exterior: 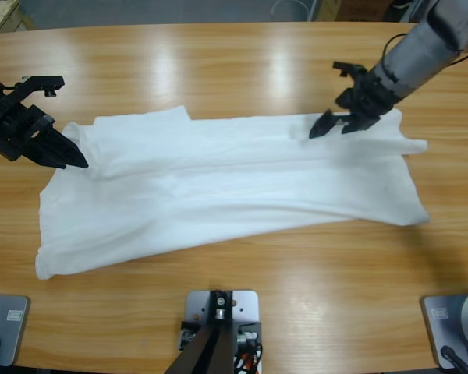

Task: Fold clothes

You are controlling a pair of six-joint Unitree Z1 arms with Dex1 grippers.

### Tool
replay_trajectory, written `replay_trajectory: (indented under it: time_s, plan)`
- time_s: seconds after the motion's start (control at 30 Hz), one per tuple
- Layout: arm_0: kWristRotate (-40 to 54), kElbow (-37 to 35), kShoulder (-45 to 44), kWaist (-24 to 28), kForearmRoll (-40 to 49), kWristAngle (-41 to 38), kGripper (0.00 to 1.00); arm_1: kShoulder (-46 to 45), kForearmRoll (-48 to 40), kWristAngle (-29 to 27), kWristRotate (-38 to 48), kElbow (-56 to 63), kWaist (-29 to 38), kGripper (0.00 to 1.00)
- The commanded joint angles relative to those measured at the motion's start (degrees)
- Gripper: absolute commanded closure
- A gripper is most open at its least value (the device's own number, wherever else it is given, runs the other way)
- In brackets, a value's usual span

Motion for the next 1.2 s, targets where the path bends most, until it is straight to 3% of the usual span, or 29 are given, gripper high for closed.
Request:
replay_trajectory:
  time_s: [0.03, 0.47, 0.7, 0.8, 0.9, 1.2]
  plan:
    - [0.0, 1.3, 2.4, -0.6, -0.9, 0.3, 0.000, 1.8, 0.1, 1.0, 3.5, 0.5, 7.8, 0.000]
    - [0.0, 1.7, 1.0, -0.8, -0.8, 0.2, 0.000, -6.1, -7.9, 1.7, 14.9, 13.4, 15.4, 0.000]
    - [0.0, 1.7, 1.1, -0.9, -0.9, 0.1, 0.000, -10.9, -7.3, 0.1, 17.4, 13.4, 17.1, 0.000]
    - [0.0, 1.6, 1.0, -0.9, -0.9, 0.1, 0.000, -11.9, 1.4, -1.4, 16.9, 1.6, 17.1, 0.000]
    - [0.0, 1.7, 0.7, -1.3, -0.9, 0.1, 0.000, -7.2, 6.6, -1.3, 15.0, -10.4, 17.1, 0.000]
    - [-0.2, 4.1, 0.6, -2.9, -2.5, 0.4, 0.000, 11.2, 11.1, 4.1, 9.8, -30.1, 17.5, 0.000]
